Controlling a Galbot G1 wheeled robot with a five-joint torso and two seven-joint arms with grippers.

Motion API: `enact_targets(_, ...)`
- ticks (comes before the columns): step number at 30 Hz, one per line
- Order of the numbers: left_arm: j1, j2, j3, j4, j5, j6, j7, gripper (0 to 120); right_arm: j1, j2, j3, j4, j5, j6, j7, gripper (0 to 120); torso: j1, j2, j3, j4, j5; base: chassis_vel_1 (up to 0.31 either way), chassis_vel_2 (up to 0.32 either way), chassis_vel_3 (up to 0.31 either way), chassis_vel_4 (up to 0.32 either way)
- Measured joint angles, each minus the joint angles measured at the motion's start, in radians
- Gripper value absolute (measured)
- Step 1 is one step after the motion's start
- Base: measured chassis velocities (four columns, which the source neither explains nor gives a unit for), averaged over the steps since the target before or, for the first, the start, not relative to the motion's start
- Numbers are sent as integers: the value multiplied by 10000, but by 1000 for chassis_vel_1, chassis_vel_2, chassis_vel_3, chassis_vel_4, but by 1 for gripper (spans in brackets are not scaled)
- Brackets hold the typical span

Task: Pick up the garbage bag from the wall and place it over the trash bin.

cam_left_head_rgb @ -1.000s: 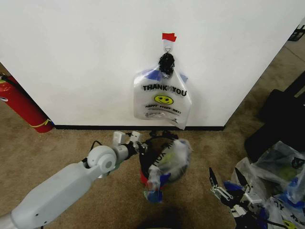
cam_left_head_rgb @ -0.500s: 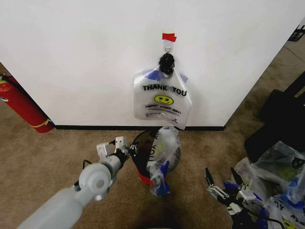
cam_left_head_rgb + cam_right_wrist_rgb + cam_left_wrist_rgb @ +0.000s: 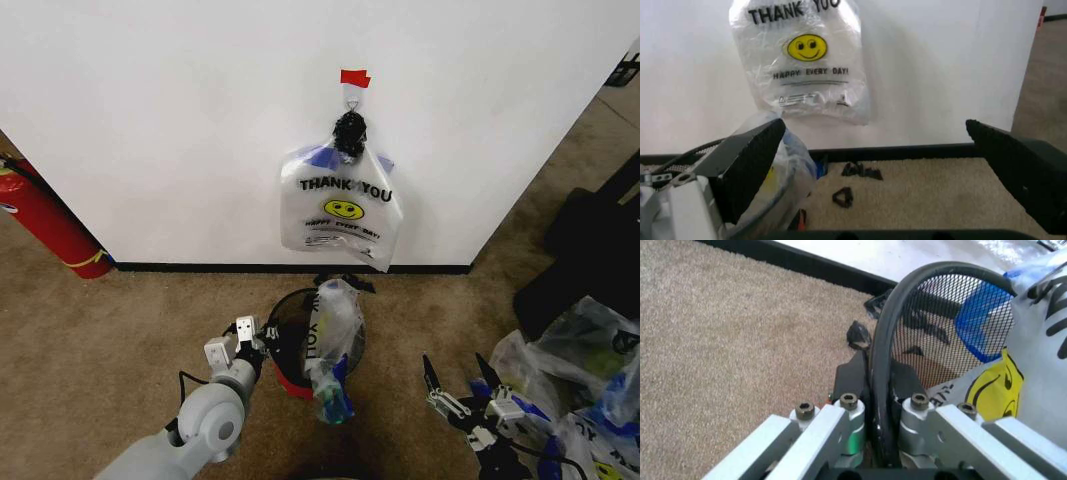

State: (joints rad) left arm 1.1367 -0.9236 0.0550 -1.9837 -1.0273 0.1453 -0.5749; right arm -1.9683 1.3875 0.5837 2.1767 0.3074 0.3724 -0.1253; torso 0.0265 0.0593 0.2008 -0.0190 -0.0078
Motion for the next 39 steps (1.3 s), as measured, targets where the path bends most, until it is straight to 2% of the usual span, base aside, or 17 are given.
enact_targets(5,-62,4,-62,-1,-44,236,-131,10,-29,8,-26,21,-2,16,3,100,0,0,1,-6,-3,0,0,0,0)
enact_targets(9,-70,233,-251,-339,36,481,-295,29,14,-10,-33,12,5,18,11,100,0,0,2,-3,-3,0,0,0,0)
enact_targets(13,-64,373,-412,-602,171,587,-306,38,57,-25,-46,-14,12,3,17,100,1,0,3,-3,-4,0,0,0,0)
enact_targets(14,-83,474,-549,-808,224,677,-331,44,92,-38,-59,-24,20,-26,35,100,0,0,2,-3,-1,0,0,0,0)
enact_targets(15,-93,499,-571,-857,242,697,-341,46,97,-40,-61,-26,21,-32,40,100,0,0,2,-3,-1,0,0,0,0)
enact_targets(17,-258,748,-701,-1499,942,900,-448,59,220,-89,-63,-85,46,-148,218,100,1,-1,2,-3,-2,0,0,0,0)
enact_targets(19,-337,942,-692,-2120,1410,1256,-431,66,320,-110,-60,-107,64,-287,447,100,0,-1,2,-3,-3,0,0,0,0)
enact_targets(20,-337,942,-692,-2120,1410,1256,-431,66,320,-110,-60,-107,64,-287,447,100,0,-1,2,-3,-3,0,0,0,0)
enact_targets(22,-433,1083,-617,-2647,1577,1810,-351,72,400,-118,-62,-125,87,-410,615,100,1,-1,2,-2,-4,0,0,0,0)
enact_targets(24,-765,1415,-115,-3480,2114,2874,123,82,559,-97,-92,-169,93,-601,880,100,1,0,2,1,3,0,0,0,0)
enact_targets(29,-1618,1691,695,-3860,3002,3803,1031,98,763,-4,-112,-228,43,-783,1114,100,1,0,2,-2,0,0,0,0,0)
enact_targets(31,-2101,1728,976,-3854,3016,4361,1136,100,802,13,-135,-254,12,-823,1169,100,1,0,1,-1,-6,0,0,0,0)
enact_targets(33,-3093,1777,1813,-3731,2836,5159,1005,100,799,-1,-193,-358,-58,-836,1231,100,1,-1,2,-1,-2,0,0,0,0)
enact_targets(34,-3093,1777,1813,-3731,2836,5159,1005,100,799,-1,-193,-358,-58,-836,1231,100,1,-1,2,-1,-2,0,0,0,0)
enact_targets(37,-4582,1702,3261,-3731,2195,5898,626,100,830,30,-203,-532,-114,-849,1296,100,1,-1,2,-5,4,0,0,0,0)
enact_targets(39,-5215,1402,3980,-3498,2070,5961,595,100,942,95,-194,-657,-119,-909,1344,100,1,-1,1,-4,-1,0,0,0,0)
